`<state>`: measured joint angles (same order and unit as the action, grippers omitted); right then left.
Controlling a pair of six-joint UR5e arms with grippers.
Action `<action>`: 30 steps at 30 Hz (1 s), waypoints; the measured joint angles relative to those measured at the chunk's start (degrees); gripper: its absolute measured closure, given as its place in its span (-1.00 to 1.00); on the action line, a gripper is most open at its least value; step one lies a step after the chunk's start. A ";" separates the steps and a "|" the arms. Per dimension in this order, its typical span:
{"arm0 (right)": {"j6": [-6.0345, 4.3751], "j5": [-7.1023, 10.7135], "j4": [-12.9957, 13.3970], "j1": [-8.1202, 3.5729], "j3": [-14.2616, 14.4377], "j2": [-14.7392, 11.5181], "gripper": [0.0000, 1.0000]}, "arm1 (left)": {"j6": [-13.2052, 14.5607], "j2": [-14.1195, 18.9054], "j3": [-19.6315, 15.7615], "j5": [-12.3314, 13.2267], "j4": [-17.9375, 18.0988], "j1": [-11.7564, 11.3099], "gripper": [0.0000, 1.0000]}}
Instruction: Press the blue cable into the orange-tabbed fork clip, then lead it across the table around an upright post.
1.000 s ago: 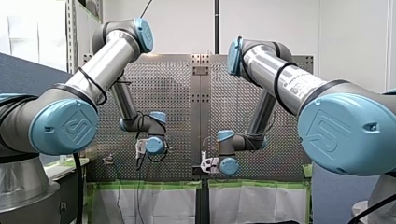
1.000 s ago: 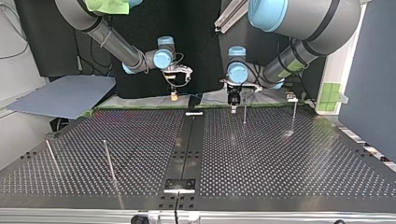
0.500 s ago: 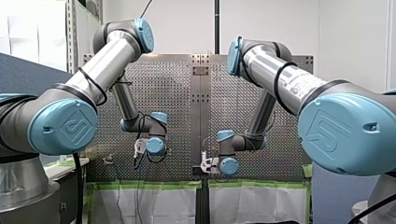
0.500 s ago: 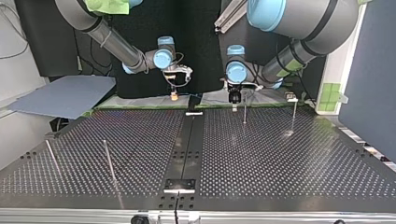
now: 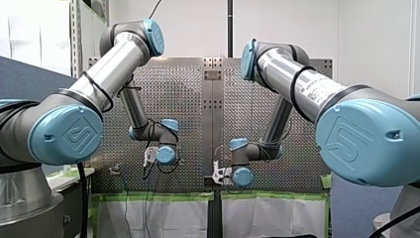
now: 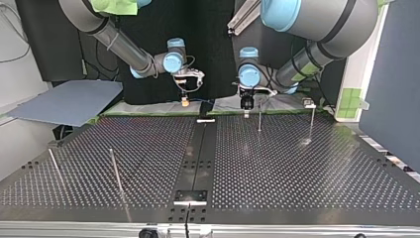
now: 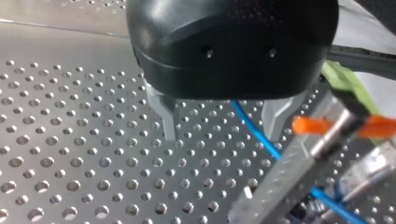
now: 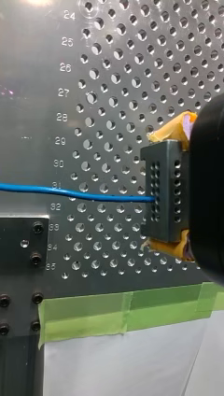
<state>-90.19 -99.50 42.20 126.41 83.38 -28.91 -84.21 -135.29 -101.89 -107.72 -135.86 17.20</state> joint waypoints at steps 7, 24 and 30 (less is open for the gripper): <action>0.04 0.00 0.00 0.02 0.00 0.02 1.00 | 0.01 0.00 0.02 -0.58 0.22 0.37 1.00; 0.09 0.01 0.00 0.00 0.00 0.11 1.00 | -1.89 0.00 0.03 -0.77 0.24 0.42 1.00; 0.40 -0.15 -0.37 -0.19 -0.01 0.09 1.00 | -2.24 0.11 0.08 -0.33 -0.99 0.62 1.00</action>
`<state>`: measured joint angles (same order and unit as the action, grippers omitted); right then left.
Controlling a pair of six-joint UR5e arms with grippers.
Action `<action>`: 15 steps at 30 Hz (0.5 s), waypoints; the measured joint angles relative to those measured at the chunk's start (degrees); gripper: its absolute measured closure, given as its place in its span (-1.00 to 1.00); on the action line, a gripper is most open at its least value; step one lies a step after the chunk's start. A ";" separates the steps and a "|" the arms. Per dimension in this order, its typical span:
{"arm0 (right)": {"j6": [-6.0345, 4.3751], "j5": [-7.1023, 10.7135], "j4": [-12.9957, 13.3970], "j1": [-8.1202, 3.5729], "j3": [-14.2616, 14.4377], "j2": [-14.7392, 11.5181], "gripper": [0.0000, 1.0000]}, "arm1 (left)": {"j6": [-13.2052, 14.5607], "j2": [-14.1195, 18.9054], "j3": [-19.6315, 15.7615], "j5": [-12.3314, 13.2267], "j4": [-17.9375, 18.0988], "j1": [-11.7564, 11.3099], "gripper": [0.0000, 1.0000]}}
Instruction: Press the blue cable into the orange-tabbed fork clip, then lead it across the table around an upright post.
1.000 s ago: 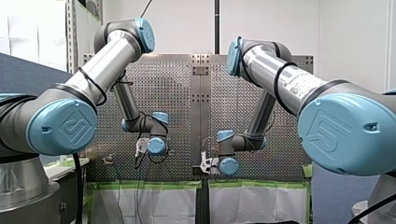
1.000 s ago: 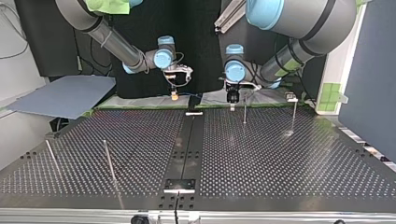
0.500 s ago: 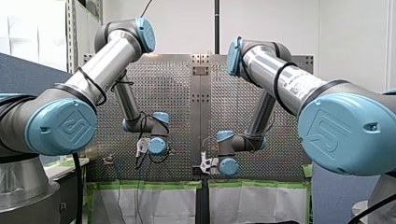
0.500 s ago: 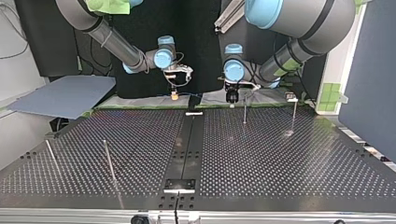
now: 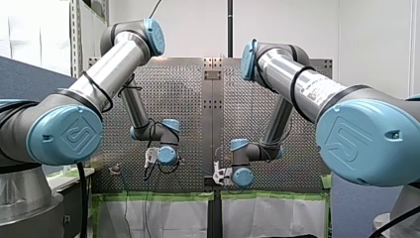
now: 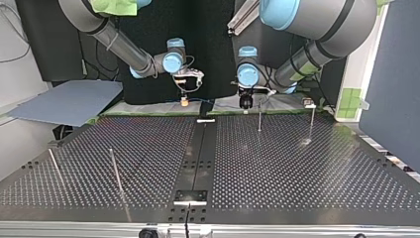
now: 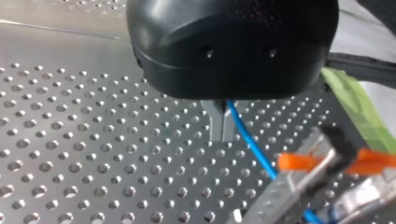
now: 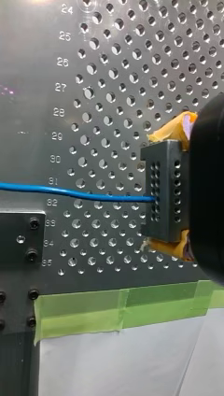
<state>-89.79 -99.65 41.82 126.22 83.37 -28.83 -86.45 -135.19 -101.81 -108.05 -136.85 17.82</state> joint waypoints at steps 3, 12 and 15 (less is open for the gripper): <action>0.40 -0.10 -0.34 -0.09 -0.25 -0.15 1.00 | 0.32 0.25 0.23 0.06 -0.93 0.22 1.00; 0.90 -0.20 -3.32 -0.21 -0.51 -3.55 1.00 | 0.35 4.29 0.36 0.11 -4.23 1.87 1.00; 0.89 -0.20 -4.42 -0.22 -0.53 -5.29 1.00 | 0.14 5.93 0.38 -0.04 -5.67 2.63 1.00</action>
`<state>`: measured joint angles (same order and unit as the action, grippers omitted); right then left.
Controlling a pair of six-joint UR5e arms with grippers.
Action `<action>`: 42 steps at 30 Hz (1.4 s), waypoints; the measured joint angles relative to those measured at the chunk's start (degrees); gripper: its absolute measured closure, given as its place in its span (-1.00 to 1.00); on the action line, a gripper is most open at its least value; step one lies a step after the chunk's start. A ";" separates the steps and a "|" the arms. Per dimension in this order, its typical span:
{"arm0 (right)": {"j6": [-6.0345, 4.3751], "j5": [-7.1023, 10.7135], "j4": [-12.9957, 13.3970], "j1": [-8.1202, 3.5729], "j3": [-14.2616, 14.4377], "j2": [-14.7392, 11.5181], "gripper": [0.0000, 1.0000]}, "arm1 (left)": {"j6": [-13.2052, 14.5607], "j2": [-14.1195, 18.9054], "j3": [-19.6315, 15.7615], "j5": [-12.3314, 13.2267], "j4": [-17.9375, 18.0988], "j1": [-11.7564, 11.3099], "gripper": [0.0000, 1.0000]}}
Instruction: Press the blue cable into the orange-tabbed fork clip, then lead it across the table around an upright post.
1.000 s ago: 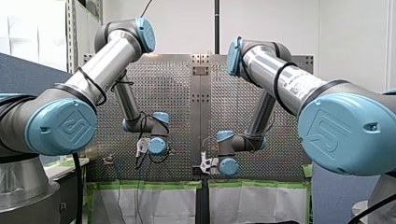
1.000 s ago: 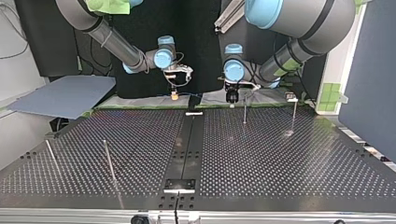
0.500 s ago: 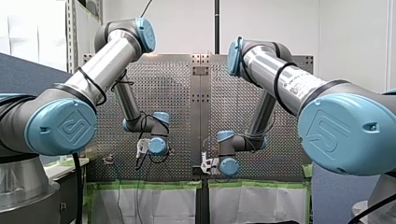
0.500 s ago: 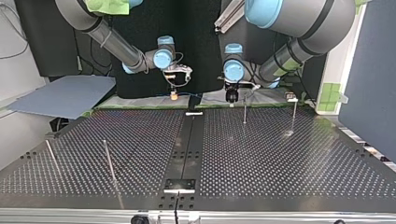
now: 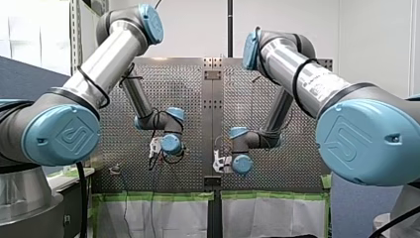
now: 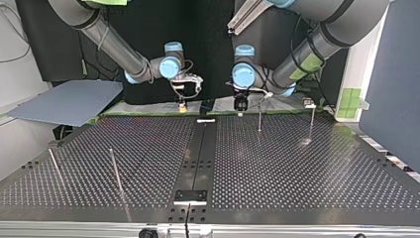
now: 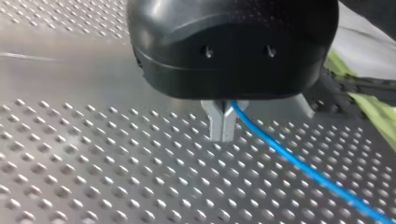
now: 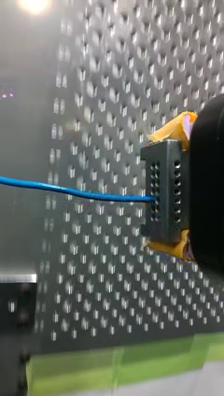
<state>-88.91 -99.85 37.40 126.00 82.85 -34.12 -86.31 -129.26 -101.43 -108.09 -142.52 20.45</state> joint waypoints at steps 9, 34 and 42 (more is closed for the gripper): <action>-0.15 0.01 -3.00 0.02 0.00 -5.24 1.00 | -2.28 5.34 -0.04 -0.70 -2.97 1.79 1.00; -0.57 0.93 -6.17 -0.31 -0.24 -18.77 1.00 | -6.36 15.08 0.03 -1.63 -2.51 4.52 1.00; -0.63 1.55 -7.93 -0.35 -1.10 -21.89 1.00 | -7.34 18.03 1.19 -1.63 -4.27 4.68 1.00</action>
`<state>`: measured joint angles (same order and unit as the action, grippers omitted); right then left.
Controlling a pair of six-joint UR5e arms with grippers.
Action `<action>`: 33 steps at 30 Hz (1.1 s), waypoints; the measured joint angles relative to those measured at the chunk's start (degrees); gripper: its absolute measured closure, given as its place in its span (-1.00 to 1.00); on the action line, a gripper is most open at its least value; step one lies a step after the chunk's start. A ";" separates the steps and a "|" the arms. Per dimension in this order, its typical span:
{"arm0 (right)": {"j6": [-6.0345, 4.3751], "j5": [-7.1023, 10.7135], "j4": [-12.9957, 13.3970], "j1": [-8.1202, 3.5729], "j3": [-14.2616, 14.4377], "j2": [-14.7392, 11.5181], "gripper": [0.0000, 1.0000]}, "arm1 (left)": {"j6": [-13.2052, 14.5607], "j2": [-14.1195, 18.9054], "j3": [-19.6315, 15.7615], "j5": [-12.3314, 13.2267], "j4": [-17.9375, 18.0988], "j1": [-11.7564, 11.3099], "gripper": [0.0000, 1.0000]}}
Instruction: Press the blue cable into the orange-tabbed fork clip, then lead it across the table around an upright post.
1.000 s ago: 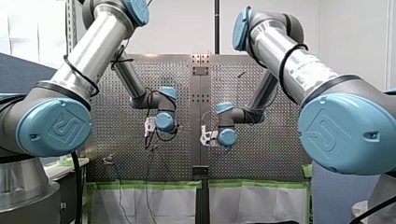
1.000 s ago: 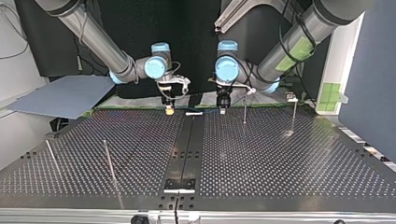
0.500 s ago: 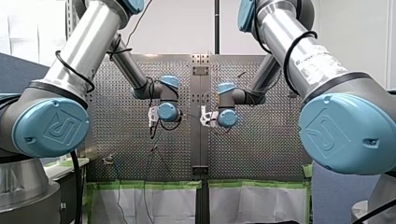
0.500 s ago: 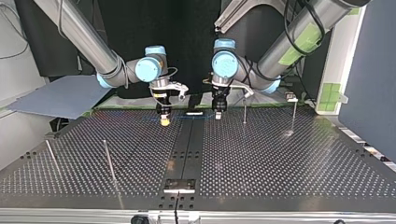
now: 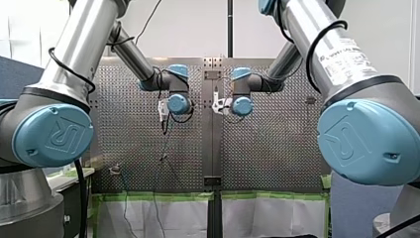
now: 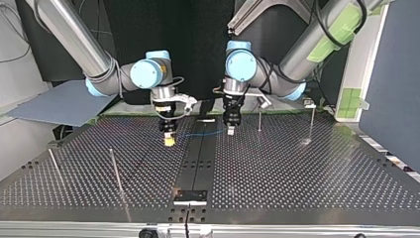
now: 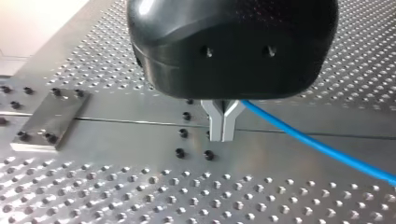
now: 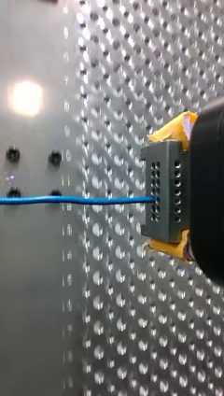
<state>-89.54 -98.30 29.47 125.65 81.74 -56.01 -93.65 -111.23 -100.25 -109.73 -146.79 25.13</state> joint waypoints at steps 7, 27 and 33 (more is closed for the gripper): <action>-0.03 0.11 -1.17 -0.01 -0.79 -1.77 1.00 | -0.40 0.47 2.64 -0.03 -2.74 0.06 1.00; 0.28 0.20 -5.89 -0.13 -4.21 -5.89 1.00 | -1.53 3.49 8.99 -1.19 -8.75 0.45 1.00; 0.38 0.14 -7.66 -0.17 -5.49 -7.01 1.00 | -1.50 3.85 11.63 -1.78 -11.28 0.66 1.00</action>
<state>-89.16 -98.16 21.82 125.48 76.25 -63.02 -95.14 -107.38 -88.62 -111.51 -158.08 25.79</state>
